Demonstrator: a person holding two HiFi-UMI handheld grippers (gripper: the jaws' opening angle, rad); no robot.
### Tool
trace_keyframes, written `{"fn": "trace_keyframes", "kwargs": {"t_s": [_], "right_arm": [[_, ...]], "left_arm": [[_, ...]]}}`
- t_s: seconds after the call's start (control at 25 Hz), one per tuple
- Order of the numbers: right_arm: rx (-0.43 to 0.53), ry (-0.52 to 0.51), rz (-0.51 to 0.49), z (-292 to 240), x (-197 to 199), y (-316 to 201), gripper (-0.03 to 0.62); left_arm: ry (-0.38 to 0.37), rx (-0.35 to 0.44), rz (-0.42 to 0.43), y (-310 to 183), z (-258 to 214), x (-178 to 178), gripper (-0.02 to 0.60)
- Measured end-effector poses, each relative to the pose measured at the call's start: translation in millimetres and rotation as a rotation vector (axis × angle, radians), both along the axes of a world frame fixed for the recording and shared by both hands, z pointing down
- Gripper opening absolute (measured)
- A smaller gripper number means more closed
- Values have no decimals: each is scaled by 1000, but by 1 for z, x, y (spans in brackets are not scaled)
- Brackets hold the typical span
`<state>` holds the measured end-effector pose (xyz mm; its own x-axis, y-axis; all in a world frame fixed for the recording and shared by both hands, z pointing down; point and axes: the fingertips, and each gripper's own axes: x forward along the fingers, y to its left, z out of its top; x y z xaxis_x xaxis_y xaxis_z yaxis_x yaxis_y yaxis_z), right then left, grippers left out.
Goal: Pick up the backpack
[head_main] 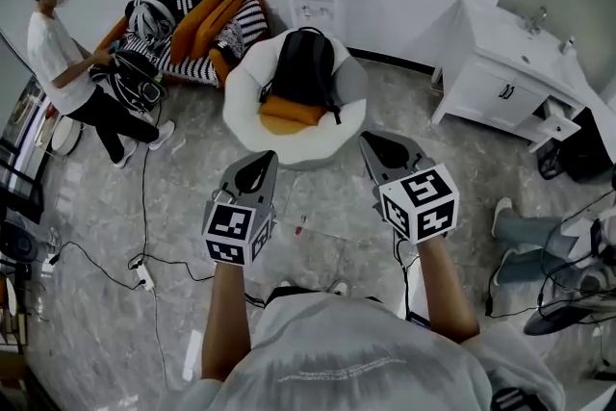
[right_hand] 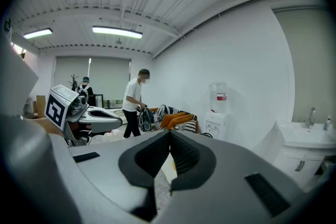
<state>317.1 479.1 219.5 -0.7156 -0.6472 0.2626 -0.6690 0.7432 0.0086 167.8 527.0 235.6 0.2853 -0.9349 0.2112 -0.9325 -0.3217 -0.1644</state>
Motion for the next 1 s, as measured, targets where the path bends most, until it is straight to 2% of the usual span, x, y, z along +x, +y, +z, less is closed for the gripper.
{"fn": "trace_keyframes", "kwargs": {"t_s": [0.32,0.6,0.8,1.0], "right_arm": [[-33,-3,-15,8,3,-2,2],[-49,10,-14,13,-7,-20,2],[-47,9,-2,12,-25,-39,2],[-46,22,5,16,-51,-76,2]], "left_arm": [[2,-15,-16,3,6,6,29],[13,-18,-11,-19,8,-3,28],[23,-12,-3,-39,11,-22,28],[30,-29,-29,-77,23,-57,28]]}}
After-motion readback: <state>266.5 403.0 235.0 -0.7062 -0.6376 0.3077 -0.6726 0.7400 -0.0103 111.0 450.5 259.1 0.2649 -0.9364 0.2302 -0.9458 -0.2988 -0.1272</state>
